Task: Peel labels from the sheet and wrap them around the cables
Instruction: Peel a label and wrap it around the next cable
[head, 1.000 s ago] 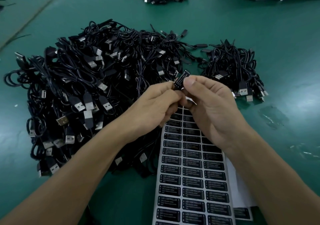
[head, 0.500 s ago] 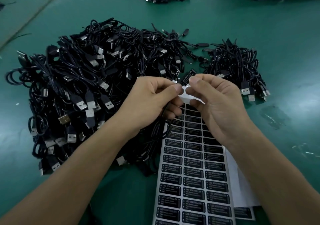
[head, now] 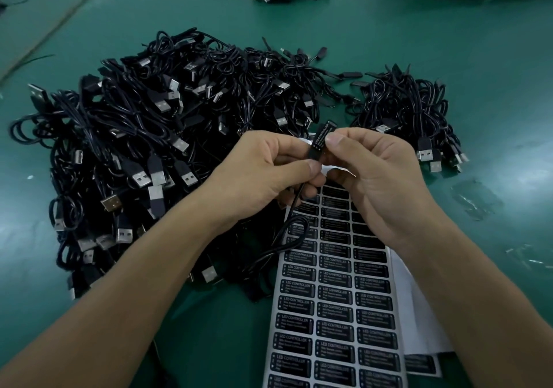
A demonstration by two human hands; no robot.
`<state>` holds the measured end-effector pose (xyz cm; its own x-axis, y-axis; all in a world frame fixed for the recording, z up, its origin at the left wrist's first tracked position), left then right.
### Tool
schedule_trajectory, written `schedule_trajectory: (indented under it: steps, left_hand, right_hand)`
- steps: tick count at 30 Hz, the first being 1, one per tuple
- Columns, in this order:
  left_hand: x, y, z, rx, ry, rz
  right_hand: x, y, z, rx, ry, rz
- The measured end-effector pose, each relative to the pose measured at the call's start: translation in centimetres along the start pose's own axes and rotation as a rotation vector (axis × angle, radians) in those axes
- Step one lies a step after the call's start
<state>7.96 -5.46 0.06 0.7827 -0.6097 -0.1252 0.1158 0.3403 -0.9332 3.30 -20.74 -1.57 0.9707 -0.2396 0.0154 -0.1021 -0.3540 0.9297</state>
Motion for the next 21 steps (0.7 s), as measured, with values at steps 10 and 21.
schedule_trajectory:
  steps: [10,21]
  left_hand:
    - [0.06,0.29,-0.12,0.011,-0.019,-0.01]
    - [0.02,0.2,-0.11,0.0,-0.019,-0.016]
  right_hand:
    - [0.01,0.06,0.21,-0.054,0.014,0.028]
    - [0.17,-0.11,0.29,-0.095,0.024,0.041]
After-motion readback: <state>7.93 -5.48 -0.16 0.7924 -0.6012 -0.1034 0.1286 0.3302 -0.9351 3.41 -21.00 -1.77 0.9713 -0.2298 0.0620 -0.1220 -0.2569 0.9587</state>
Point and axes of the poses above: each hand's wrist, its own x-axis towards the middle knuckle, its own z-axis out of the back of the hand, y = z × x, the point moved 3 cm from there along x, towards the middle knuckle, and after that the axes turned 9 degrees about x, right-handed, at the moved point
